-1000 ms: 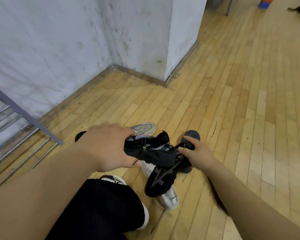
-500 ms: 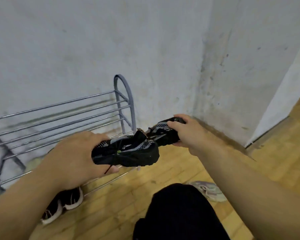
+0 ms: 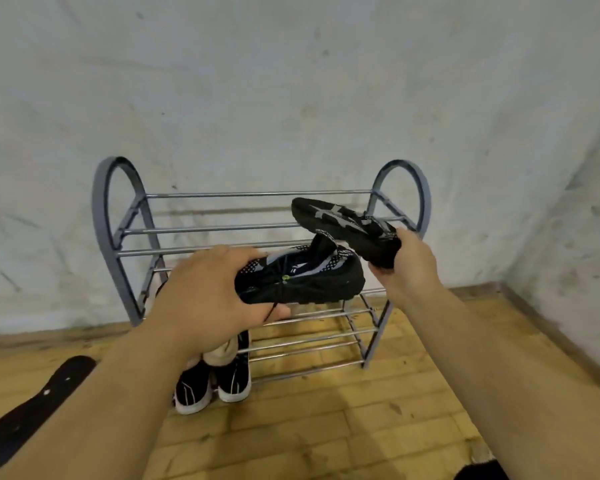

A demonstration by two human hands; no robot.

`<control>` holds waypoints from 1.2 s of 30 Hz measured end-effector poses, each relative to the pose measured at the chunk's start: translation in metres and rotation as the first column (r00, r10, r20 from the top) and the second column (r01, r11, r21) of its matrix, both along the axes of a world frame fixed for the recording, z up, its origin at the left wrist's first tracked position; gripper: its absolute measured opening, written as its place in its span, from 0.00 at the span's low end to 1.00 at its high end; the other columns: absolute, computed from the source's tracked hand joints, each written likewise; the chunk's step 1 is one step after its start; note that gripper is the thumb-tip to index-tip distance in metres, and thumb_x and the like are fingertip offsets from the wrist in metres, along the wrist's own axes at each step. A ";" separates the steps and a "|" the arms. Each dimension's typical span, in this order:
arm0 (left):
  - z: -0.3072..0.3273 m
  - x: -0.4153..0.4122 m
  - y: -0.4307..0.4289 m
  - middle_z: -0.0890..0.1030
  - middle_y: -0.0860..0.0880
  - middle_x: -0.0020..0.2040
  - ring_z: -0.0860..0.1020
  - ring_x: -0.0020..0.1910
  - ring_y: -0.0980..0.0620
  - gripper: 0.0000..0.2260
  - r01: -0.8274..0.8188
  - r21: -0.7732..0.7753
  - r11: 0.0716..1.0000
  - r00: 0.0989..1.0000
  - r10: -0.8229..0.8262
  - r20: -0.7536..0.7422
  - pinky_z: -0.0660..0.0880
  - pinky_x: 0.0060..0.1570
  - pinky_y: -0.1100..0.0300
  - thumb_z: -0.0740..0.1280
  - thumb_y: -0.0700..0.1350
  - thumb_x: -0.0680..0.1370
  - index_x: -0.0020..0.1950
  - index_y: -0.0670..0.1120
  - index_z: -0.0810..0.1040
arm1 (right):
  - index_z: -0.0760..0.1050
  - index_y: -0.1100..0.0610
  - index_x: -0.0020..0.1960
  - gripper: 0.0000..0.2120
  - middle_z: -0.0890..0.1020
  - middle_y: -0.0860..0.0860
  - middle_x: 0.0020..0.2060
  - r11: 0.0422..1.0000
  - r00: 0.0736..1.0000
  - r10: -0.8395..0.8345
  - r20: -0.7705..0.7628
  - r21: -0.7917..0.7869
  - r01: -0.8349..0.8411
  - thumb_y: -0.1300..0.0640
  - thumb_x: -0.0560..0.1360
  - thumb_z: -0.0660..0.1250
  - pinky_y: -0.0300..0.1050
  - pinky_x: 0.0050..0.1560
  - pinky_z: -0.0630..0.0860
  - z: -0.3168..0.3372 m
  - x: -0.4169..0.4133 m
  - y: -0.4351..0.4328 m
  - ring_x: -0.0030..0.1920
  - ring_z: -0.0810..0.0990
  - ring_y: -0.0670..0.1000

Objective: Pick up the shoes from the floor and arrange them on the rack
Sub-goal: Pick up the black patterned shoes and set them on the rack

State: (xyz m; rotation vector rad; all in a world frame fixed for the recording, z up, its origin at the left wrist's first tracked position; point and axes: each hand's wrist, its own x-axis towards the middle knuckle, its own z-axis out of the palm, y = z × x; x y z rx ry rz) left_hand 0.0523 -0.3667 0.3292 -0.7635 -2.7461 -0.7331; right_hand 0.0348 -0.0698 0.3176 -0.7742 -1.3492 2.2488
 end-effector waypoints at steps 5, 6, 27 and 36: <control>-0.020 -0.024 -0.003 0.82 0.61 0.47 0.79 0.47 0.60 0.29 0.014 0.059 0.998 0.995 -0.020 0.095 0.79 0.47 0.52 0.71 0.76 0.62 0.58 0.65 0.78 | 0.67 0.49 0.74 0.20 0.79 0.56 0.61 0.971 0.985 0.167 0.037 0.167 -0.171 0.56 0.84 0.66 0.50 0.48 0.83 -0.018 -0.007 0.000 0.56 0.85 0.59; -0.024 -0.027 -0.004 0.82 0.61 0.47 0.79 0.47 0.60 0.29 0.014 0.062 0.998 0.993 -0.021 0.118 0.79 0.48 0.51 0.71 0.76 0.61 0.58 0.65 0.78 | 0.65 0.46 0.77 0.23 0.79 0.55 0.62 0.963 0.980 0.195 0.023 0.183 -0.196 0.56 0.84 0.66 0.49 0.48 0.84 -0.017 -0.008 0.003 0.56 0.86 0.58; -0.039 0.015 -0.004 0.73 0.63 0.63 0.70 0.62 0.58 0.44 0.246 -0.355 0.902 0.952 -0.155 0.265 0.69 0.64 0.55 0.62 0.82 0.64 0.78 0.70 0.61 | 0.79 0.45 0.69 0.26 0.84 0.54 0.62 0.768 0.787 0.607 0.108 0.173 -0.616 0.62 0.74 0.71 0.40 0.38 0.83 -0.008 0.078 0.099 0.46 0.87 0.54; -0.055 0.017 -0.030 0.74 0.62 0.59 0.72 0.61 0.57 0.42 0.260 -0.425 0.867 0.931 -0.107 0.350 0.72 0.62 0.53 0.65 0.78 0.66 0.78 0.70 0.61 | 0.80 0.43 0.66 0.20 0.86 0.53 0.60 0.676 0.684 0.652 0.327 0.158 -0.720 0.64 0.80 0.68 0.42 0.41 0.82 -0.034 0.072 0.076 0.51 0.87 0.52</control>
